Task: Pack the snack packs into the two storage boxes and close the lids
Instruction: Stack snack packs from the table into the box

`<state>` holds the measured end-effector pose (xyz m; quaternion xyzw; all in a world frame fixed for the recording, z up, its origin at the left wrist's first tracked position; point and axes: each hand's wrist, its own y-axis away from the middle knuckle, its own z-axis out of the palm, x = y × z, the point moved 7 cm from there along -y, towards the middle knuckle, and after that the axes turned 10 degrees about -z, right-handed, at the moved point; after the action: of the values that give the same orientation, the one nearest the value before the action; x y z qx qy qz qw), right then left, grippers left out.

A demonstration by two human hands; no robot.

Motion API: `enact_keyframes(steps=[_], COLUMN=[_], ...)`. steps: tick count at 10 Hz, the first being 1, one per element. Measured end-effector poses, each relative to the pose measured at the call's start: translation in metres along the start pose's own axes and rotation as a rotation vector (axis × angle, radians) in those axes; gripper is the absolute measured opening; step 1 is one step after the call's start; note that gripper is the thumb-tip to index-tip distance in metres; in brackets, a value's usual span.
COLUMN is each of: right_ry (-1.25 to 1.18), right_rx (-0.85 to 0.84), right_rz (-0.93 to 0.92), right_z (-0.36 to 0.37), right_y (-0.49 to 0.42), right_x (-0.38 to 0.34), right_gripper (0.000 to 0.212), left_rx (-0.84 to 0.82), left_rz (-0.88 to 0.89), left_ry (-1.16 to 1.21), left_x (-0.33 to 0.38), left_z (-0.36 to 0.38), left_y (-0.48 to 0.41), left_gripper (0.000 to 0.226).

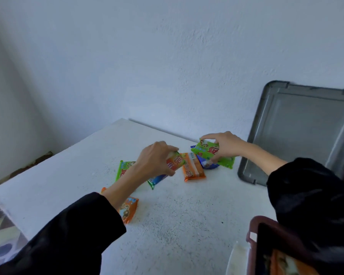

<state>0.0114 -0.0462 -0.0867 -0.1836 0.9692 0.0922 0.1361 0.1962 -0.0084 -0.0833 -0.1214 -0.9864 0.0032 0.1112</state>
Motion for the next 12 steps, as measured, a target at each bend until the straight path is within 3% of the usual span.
enact_keyframes(steps=[3, 5, 7, 10, 12], right_ry=[0.072, 0.072, 0.11, 0.124, 0.294], right_rx=[0.031, -0.008, -0.075, -0.173, -0.249], right_rz=[0.054, 0.092, 0.131, 0.018, 0.085], right_z=[-0.067, -0.043, 0.007, 0.071, 0.091], right_y=[0.18, 0.293, 0.362, 0.402, 0.405], right_x=[-0.013, -0.021, -0.012, -0.017, -0.027], right_gripper=[0.082, 0.092, 0.095, 0.085, 0.078], left_rx=[-0.145, -0.272, -0.362, -0.454, -0.412], left_rz=[0.474, 0.757, 0.981, 1.056, 1.072], left_ry=[0.01, -0.018, -0.19, -0.407, -0.468], left_x=[0.141, 0.207, 0.254, 0.268, 0.266], left_z=[-0.048, -0.043, -0.001, 0.061, 0.086], left_y=[0.054, 0.136, 0.194, 0.238, 0.242], left_gripper=[0.07, 0.071, 0.068, 0.068, 0.075])
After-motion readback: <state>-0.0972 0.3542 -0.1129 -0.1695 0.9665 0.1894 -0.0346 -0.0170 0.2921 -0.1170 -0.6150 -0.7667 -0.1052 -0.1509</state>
